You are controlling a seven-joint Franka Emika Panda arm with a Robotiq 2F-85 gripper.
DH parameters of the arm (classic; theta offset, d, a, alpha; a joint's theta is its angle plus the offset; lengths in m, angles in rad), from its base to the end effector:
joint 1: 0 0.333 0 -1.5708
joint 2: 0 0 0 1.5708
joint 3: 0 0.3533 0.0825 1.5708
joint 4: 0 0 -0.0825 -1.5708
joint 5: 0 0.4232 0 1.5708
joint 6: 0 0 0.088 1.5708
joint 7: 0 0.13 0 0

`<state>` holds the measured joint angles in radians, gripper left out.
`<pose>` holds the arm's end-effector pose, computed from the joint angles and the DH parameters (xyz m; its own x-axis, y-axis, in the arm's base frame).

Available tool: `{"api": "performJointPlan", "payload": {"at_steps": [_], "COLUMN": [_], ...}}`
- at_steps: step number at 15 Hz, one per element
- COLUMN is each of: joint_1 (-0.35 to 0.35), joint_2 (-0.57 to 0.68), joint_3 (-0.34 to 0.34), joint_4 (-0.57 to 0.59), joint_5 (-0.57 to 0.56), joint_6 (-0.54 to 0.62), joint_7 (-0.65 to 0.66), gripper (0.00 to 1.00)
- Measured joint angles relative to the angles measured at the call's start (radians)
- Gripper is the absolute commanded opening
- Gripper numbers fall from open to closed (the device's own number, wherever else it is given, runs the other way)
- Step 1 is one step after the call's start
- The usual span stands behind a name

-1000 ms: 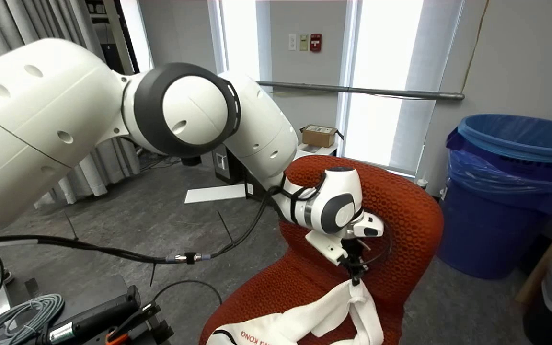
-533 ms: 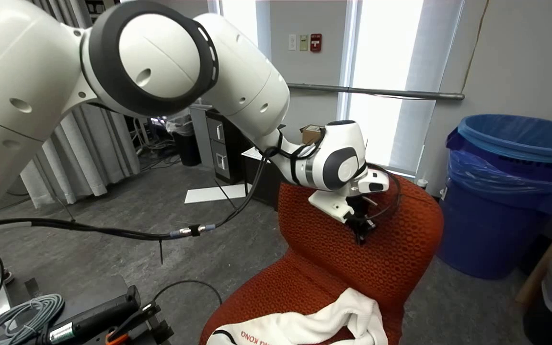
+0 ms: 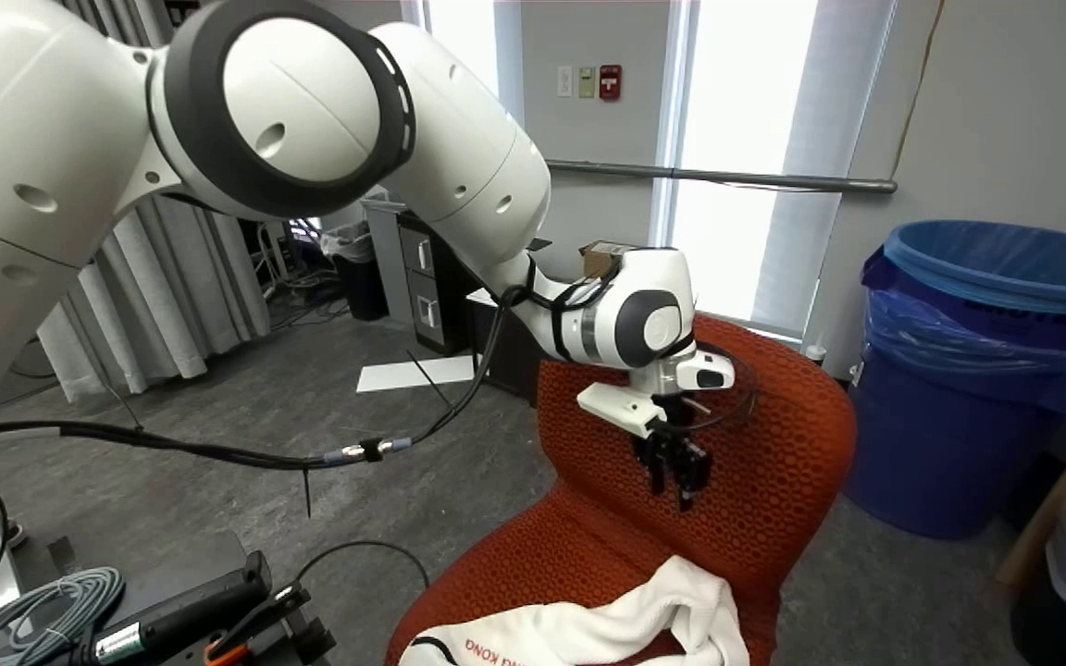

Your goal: Pick the white scarf on the seat and put it on the back of the chair

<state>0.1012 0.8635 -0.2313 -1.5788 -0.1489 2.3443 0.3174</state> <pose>0.7328 -0.0822 0.1055 0.9639 -0.2657 -0.0174 -0.2497 -0.9246 0.2876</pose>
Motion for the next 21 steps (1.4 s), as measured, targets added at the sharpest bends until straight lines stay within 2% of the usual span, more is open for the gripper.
{"api": "performJointPlan", "payload": {"at_steps": [2, 8, 16, 17, 18, 19, 21], "joint_1": [-0.005, -0.019, -0.011, -0.01, -0.008, -0.006, -0.002], "joint_2": [0.042, 0.214, 0.408, 0.428, 0.448, 0.465, 0.497], "joint_3": [0.0, -0.002, -0.028, -0.032, -0.037, -0.042, -0.048], "joint_4": [0.002, 0.042, 0.188, 0.207, 0.227, 0.246, 0.281], "joint_5": [-0.002, -0.002, -0.002, -0.002, -0.002, -0.002, -0.002], "joint_6": [-0.008, 0.072, 0.142, 0.143, 0.143, 0.144, 0.144], "joint_7": [0.0, 0.003, 0.04, 0.046, 0.052, 0.057, 0.067], "gripper": [1.0, 1.0, 1.0, 0.97, 0.73, 0.72, 0.6]}}
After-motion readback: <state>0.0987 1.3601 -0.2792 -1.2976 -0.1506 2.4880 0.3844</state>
